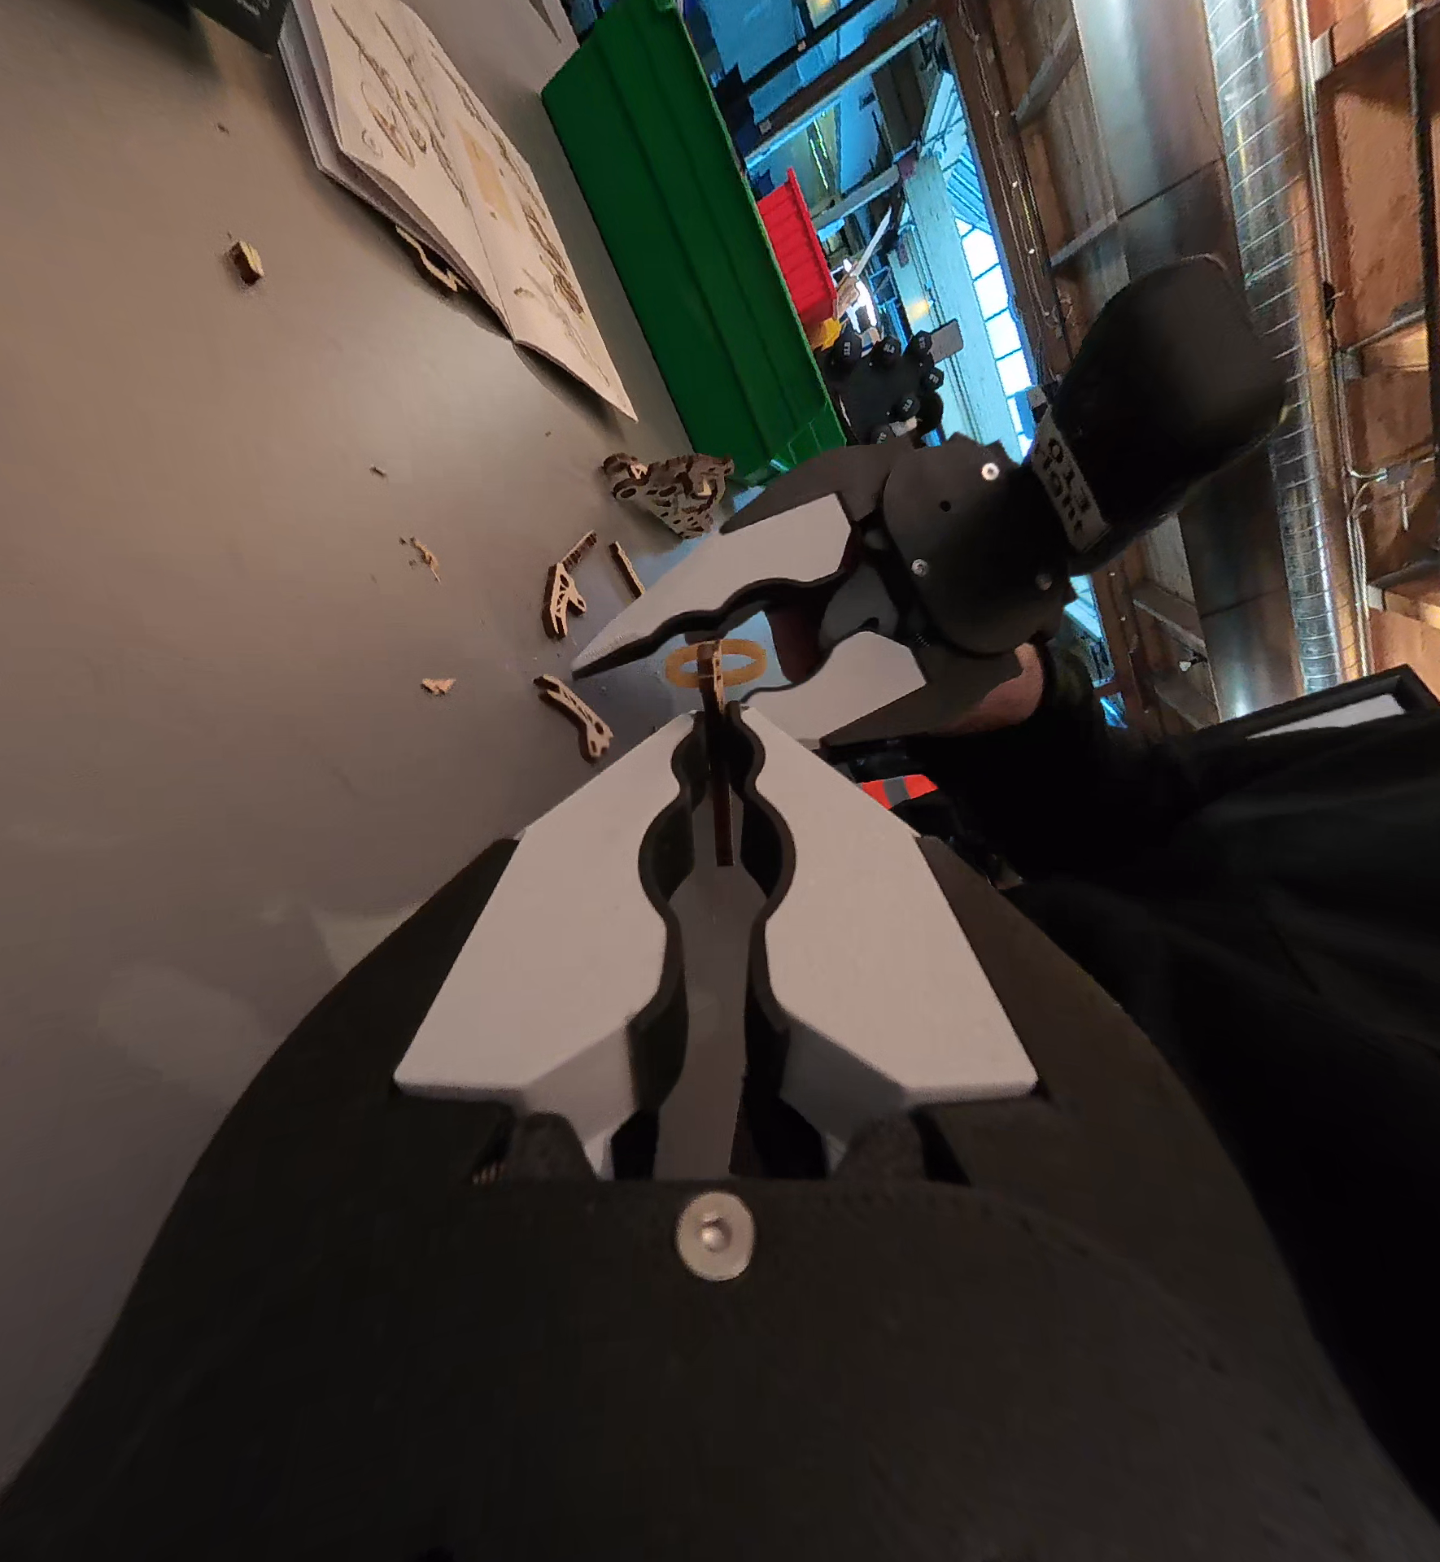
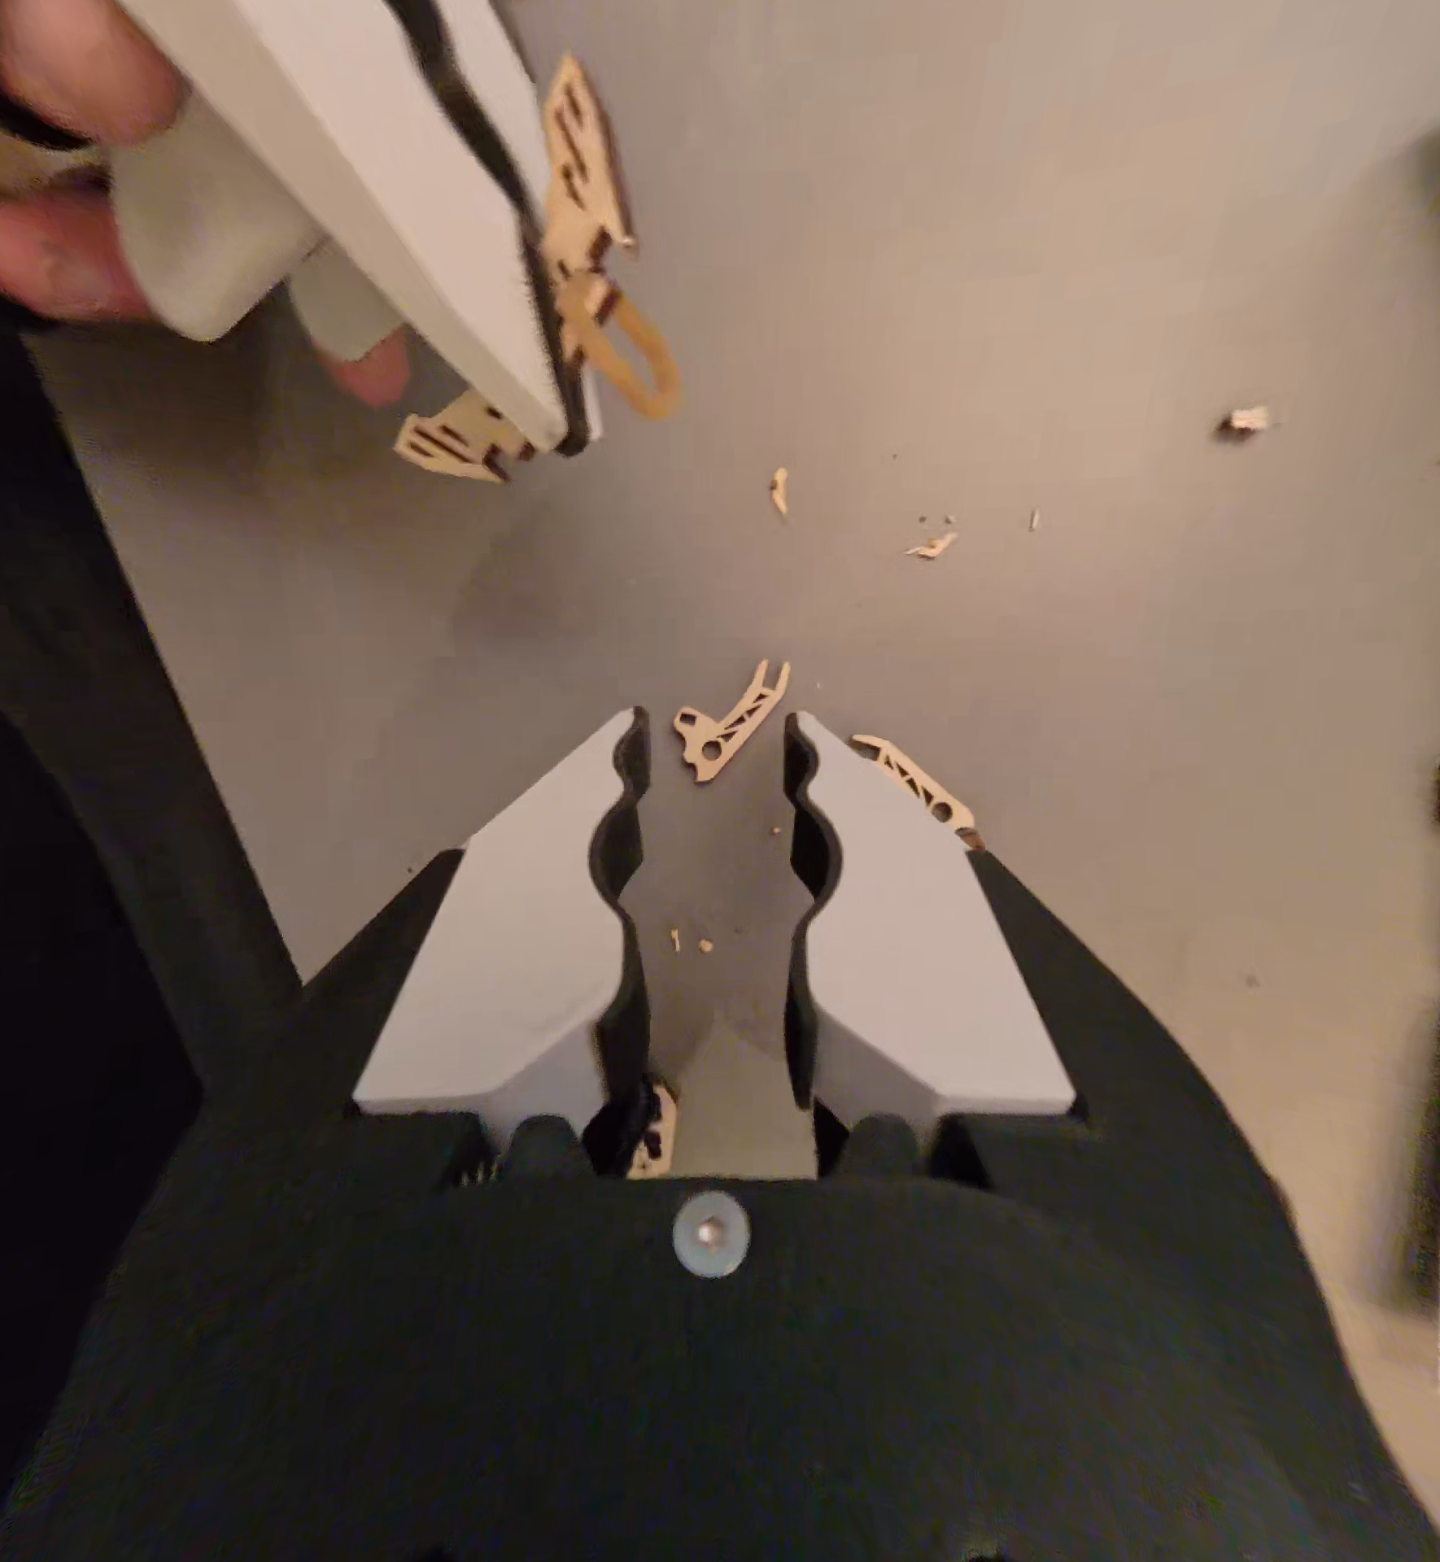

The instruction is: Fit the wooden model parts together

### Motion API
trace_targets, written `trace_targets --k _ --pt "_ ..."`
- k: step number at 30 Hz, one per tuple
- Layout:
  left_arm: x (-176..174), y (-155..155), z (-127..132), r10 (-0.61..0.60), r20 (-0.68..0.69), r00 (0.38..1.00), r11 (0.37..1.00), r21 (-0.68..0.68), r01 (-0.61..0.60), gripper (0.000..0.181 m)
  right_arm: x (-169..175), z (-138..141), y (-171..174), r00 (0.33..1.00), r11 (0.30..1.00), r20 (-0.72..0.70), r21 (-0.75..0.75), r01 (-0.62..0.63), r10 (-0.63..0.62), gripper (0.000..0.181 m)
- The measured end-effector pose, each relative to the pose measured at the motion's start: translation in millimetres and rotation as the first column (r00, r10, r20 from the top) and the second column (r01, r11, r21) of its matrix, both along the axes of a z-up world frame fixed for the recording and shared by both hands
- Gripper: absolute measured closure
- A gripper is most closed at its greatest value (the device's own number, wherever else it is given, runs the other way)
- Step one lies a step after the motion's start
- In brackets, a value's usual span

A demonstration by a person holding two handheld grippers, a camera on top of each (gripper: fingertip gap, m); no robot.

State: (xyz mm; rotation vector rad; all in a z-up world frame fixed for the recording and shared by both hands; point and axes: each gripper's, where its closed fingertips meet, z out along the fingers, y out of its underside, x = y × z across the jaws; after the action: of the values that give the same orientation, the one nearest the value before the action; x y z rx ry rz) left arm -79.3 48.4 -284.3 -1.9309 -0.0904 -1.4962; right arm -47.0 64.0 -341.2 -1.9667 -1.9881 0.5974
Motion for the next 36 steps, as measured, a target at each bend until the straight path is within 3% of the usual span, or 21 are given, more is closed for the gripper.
trace_targets --k 1,6,11,15,20,24,28,33,36 --pt "0.7 -0.6 -1.8 -0.002 0.002 1.000 1.000 -0.004 0.002 0.181 0.6 -3.7 0.6 1.000 1.000 0.006 0.018 0.012 -0.012 0.154" --pt "-2.8 1.4 -2.3 0.008 0.004 1.000 1.000 -0.001 -0.008 0.181 -3.7 -4.8 2.9 0.999 0.997 -0.036 0.074 0.006 -0.003 0.165" --pt "-6.2 2.0 -2.7 0.018 0.014 1.000 1.000 -0.013 -0.018 0.181 -7.0 13.8 14.1 0.982 0.925 -0.093 0.360 -0.123 0.167 0.166" --pt "3.1 3.2 8.4 -0.015 0.126 0.992 1.000 -0.010 0.016 0.181 -13.4 41.8 19.9 0.933 0.757 -0.116 0.622 -0.199 0.340 0.167" --pt "15.1 6.8 20.0 -0.032 0.260 0.965 0.999 -0.018 0.038 0.181 -15.6 60.1 19.2 0.869 0.519 -0.046 0.817 -0.252 0.493 0.167" --pt "15.8 13.6 27.8 -0.003 0.315 0.949 1.000 -0.004 0.004 0.180 -14.8 64.2 14.0 0.821 0.425 -0.014 0.860 -0.281 0.571 0.166" --pt "10.4 22.3 29.4 0.081 0.277 0.957 0.995 0.034 -0.094 0.180 -14.6 68.2 7.3 0.819 0.505 -0.085 0.822 -0.265 0.568 0.166" --pt "11.8 24.7 29.3 0.102 0.246 0.964 0.990 0.073 -0.123 0.181 -12.5 64.3 -6.0 0.826 0.696 -0.212 0.666 -0.269 0.522 0.167" --pt "10.6 22.1 31.4 0.089 0.233 0.968 0.990 0.090 -0.113 0.180 -10.8 67.0 -2.9 0.837 0.723 -0.241 0.649 -0.238 0.491 0.167"
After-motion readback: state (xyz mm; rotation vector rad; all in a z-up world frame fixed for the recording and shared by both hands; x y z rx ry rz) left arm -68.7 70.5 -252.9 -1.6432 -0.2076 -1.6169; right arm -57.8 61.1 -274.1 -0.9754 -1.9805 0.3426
